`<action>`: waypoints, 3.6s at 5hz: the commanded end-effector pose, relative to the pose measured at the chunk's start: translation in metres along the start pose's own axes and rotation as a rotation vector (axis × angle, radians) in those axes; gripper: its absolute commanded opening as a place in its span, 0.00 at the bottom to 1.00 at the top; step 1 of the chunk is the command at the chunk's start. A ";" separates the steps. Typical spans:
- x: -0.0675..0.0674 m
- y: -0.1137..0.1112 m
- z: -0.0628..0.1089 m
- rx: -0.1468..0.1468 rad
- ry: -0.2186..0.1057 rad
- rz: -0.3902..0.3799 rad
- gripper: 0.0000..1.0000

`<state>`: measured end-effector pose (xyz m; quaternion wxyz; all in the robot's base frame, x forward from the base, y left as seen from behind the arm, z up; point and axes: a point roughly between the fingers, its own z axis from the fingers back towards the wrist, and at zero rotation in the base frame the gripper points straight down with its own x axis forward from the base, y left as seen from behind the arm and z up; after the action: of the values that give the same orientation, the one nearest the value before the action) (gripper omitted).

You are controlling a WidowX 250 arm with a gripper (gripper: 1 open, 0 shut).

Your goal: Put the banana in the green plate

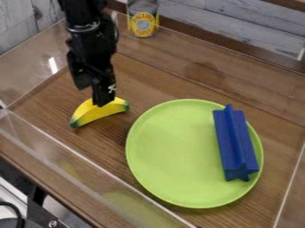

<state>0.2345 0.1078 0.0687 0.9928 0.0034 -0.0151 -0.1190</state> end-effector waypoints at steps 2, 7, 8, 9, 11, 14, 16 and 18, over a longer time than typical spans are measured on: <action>0.003 0.011 -0.012 0.012 -0.062 0.004 1.00; 0.002 0.013 -0.039 -0.038 -0.111 -0.009 0.00; 0.002 0.011 -0.036 -0.045 -0.112 0.001 0.00; 0.002 0.010 -0.034 -0.052 -0.113 0.010 1.00; 0.004 0.009 -0.028 -0.058 -0.113 0.022 0.00; 0.008 -0.012 0.035 -0.023 -0.100 0.118 0.00; 0.006 -0.050 0.069 -0.032 -0.099 0.179 0.00; -0.002 -0.109 0.074 -0.048 -0.090 0.179 0.00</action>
<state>0.2016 -0.0008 0.1345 0.9980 -0.0311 -0.0408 -0.0369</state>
